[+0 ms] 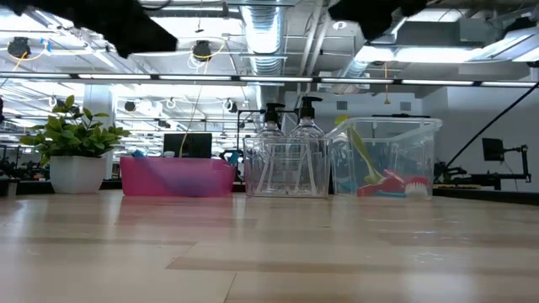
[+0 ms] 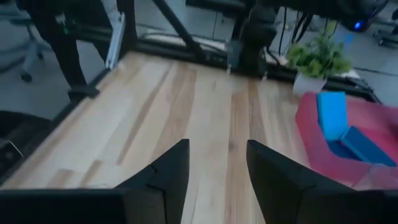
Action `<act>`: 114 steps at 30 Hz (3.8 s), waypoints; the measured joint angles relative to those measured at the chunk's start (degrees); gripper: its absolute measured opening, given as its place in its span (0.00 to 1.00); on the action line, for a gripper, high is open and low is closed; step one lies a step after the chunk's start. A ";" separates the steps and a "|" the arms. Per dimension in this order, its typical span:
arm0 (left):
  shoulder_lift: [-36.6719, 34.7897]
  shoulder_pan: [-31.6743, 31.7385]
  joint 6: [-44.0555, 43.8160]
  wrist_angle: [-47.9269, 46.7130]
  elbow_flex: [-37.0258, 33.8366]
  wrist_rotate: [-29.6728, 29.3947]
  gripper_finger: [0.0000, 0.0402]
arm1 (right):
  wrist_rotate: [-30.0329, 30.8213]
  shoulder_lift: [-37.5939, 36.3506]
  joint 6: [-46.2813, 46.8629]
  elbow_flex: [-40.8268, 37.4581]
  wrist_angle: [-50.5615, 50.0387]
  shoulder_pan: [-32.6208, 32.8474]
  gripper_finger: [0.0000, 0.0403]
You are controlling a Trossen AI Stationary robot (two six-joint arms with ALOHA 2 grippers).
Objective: Pick & Place Kitchen Sink Supplies
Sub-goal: Return to Home Position
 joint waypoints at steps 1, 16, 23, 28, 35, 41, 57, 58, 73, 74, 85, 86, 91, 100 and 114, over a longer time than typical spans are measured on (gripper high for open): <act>-2.32 -0.96 -0.24 0.05 -1.23 0.02 0.31 | 0.00 -0.94 0.16 -0.01 -0.28 0.04 0.38; -30.18 -9.44 -0.68 0.21 -14.02 -0.11 0.31 | 0.02 -16.42 1.16 -0.02 -7.17 0.04 0.38; -31.67 -9.48 -2.45 -0.05 -16.59 -0.09 0.31 | 0.13 -25.06 1.20 -4.02 -6.57 -0.05 0.39; -31.67 -9.48 -2.85 -0.04 -17.26 -0.09 0.31 | 2.18 -35.58 2.31 -12.92 -2.67 -0.05 0.38; -31.65 -9.46 -6.13 0.07 -19.58 -0.07 0.31 | 4.88 -54.97 4.02 -23.67 -2.91 -0.05 0.38; -31.71 -9.46 -8.40 0.59 -22.94 2.05 0.31 | 4.77 -67.20 4.09 -28.34 -7.36 -0.05 0.39; -32.13 -9.46 -8.64 8.83 -28.94 7.84 0.31 | 4.70 -67.40 6.15 -29.17 -12.98 0.00 0.39; -32.11 -9.44 -8.64 8.81 -28.94 8.01 0.31 | 4.68 -67.40 6.48 -29.16 -13.51 0.00 0.39; -32.11 -9.44 -8.84 8.78 -28.94 8.02 0.31 | 7.24 -67.40 7.64 -35.01 -10.62 -0.05 0.38; -32.11 -9.44 -8.84 8.78 -28.94 8.02 0.31 | 7.97 -67.40 7.64 -36.54 -9.33 -0.05 0.38; -31.99 -9.44 -8.84 8.80 -28.94 8.04 0.31 | 15.02 -67.42 5.72 -42.45 -1.92 -0.07 0.39; -31.98 -9.44 -8.81 8.80 -28.94 8.04 0.31 | 15.02 -67.37 5.70 -42.45 -2.20 -0.07 0.38; -31.25 -9.44 -8.60 8.78 -28.94 8.02 0.31 | 14.97 -67.24 5.53 -42.47 -2.25 -0.07 0.39; -28.16 -9.44 -8.60 9.04 -28.94 5.69 0.31 | 14.84 -67.25 5.53 -42.47 -2.26 -0.07 0.39; -28.09 -9.42 -9.02 10.75 -28.94 1.99 0.31 | 14.82 -67.25 5.51 -42.49 -2.26 -0.07 0.40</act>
